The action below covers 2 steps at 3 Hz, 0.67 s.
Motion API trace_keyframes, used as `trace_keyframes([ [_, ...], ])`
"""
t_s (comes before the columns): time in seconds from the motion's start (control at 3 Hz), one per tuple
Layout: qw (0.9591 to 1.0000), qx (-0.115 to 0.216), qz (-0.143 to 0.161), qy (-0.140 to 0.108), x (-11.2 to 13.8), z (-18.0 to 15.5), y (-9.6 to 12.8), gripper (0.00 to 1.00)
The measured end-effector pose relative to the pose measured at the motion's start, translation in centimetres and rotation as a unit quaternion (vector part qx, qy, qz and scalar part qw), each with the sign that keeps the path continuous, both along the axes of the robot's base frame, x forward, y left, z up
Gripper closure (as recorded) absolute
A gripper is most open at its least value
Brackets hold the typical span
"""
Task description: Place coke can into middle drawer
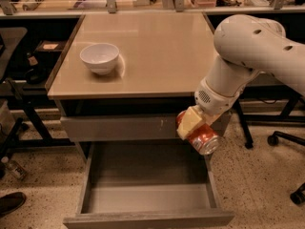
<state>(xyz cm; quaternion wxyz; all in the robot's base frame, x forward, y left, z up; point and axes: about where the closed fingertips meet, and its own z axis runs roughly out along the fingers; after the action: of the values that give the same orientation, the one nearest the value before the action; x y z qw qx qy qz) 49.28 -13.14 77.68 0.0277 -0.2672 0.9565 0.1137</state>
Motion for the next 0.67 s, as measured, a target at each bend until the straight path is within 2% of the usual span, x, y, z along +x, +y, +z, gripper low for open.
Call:
trace_keyframes([
  [0.33,0.9999,0.004,-0.005,0.009,-0.7,-1.7,0.2,1.0],
  [0.67,0.9978,0.006,-0.044,0.05,-2.0,-7.7,0.3,1.0],
])
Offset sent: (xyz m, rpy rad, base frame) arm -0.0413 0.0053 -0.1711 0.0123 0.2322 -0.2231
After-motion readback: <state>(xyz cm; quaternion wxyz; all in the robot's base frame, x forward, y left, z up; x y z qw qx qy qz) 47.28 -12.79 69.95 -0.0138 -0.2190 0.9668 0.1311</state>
